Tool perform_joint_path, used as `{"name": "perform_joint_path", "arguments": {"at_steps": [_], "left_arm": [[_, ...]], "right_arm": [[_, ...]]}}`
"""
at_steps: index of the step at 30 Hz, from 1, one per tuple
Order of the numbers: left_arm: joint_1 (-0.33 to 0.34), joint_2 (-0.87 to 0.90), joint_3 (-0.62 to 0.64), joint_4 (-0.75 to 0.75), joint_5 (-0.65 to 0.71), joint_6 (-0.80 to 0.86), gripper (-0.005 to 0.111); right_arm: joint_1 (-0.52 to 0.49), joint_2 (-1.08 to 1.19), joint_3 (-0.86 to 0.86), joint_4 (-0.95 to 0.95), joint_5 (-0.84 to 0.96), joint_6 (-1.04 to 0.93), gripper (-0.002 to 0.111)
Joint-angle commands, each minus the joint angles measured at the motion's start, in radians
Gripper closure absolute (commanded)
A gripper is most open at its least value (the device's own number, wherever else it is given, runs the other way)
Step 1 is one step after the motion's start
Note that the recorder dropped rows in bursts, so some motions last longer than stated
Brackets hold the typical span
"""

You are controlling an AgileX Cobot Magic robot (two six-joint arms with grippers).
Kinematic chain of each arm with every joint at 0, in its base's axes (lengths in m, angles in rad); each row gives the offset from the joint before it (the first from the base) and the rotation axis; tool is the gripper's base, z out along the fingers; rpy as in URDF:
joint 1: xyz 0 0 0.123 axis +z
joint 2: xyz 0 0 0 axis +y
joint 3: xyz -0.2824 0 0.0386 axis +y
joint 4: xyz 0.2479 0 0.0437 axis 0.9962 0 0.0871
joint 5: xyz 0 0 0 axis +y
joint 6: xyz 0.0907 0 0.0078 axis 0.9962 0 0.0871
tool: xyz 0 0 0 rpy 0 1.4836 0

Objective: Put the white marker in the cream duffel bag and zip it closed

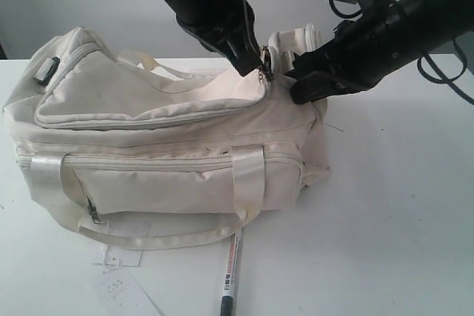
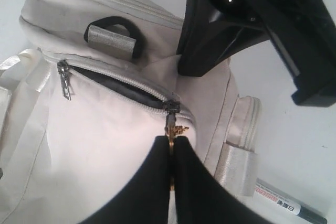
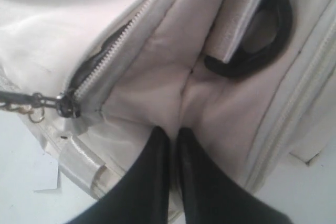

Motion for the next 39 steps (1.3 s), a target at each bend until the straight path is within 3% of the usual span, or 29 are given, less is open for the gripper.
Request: {"name": "perform_joint_path", "arguments": {"at_steps": [1, 8, 11, 17, 19, 32, 39], "left_arm": [[-0.004, -0.046, -0.001, 0.012, 0.026, 0.003, 0.107], [-0.004, -0.052, -0.001, 0.033, 0.015, 0.003, 0.107], [-0.004, -0.048, -0.001, 0.022, 0.013, 0.003, 0.107], [-0.004, -0.048, -0.001, 0.022, 0.013, 0.003, 0.107], [-0.004, -0.048, -0.001, 0.022, 0.013, 0.003, 0.107], [-0.004, -0.047, 0.001, 0.026, 0.01, 0.0, 0.107], [-0.004, -0.047, 0.001, 0.026, 0.01, 0.0, 0.107]], "right_arm": [[-0.01, 0.001, 0.004, -0.083, -0.017, 0.027, 0.108], [-0.01, -0.003, 0.004, -0.077, 0.013, 0.079, 0.107], [-0.01, -0.018, -0.001, -0.069, 0.028, 0.102, 0.096], [-0.01, -0.053, -0.096, -0.067, 0.029, 0.254, 0.064], [-0.01, -0.051, -0.136, -0.041, 0.026, 0.283, 0.059], [0.015, 0.082, -0.21, 0.076, 0.123, 0.311, 0.06], [0.061, 0.114, -0.228, 0.114, 0.091, 0.31, 0.064]]}}
